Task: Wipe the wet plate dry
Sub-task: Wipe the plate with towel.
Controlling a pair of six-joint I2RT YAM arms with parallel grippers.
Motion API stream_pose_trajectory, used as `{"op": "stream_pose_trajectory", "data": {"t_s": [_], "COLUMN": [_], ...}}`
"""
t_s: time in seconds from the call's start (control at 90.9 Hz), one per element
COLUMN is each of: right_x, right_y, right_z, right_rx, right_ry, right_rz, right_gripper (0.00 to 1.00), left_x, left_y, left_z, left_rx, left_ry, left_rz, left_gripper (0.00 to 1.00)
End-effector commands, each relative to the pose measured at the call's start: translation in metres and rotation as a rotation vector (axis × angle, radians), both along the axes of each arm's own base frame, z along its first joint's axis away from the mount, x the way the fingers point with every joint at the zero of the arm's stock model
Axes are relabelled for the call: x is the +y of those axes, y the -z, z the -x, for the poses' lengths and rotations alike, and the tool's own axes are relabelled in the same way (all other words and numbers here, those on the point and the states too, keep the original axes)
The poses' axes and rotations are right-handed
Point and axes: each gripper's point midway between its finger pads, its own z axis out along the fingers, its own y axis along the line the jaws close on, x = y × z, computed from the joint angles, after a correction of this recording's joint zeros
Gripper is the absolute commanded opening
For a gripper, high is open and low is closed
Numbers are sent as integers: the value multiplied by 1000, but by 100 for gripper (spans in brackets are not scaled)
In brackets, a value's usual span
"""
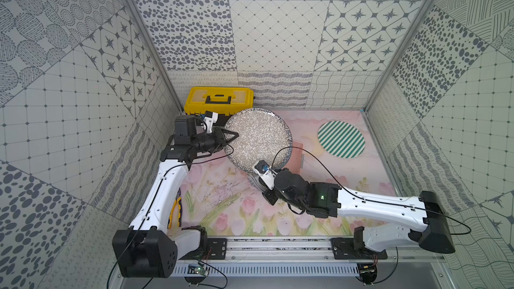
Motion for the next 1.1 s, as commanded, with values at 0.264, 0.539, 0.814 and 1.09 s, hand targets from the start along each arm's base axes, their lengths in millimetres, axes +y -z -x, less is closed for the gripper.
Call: {"op": "stream_pose_trajectory", "data": {"t_s": [0.264, 0.539, 0.814, 1.09], "right_x": [43, 69, 88, 93], "right_y": [-98, -111, -133, -165], "right_z": [-29, -44, -60, -51], "right_rx": [-215, -276, -283, -233], "right_ry": [102, 147, 146, 47], "right_rz": [-246, -266, -337, -440], "right_gripper": [0, 0, 0, 0], "left_x": [-13, -12, -11, -10], "left_y": [-35, -35, -35, -34], "left_z": [6, 6, 8, 9], "left_rx": [-201, -202, -209, -219], "left_ry": [118, 113, 106, 98], "left_rz": [29, 29, 24, 10], "left_gripper": [0, 0, 0, 0]}}
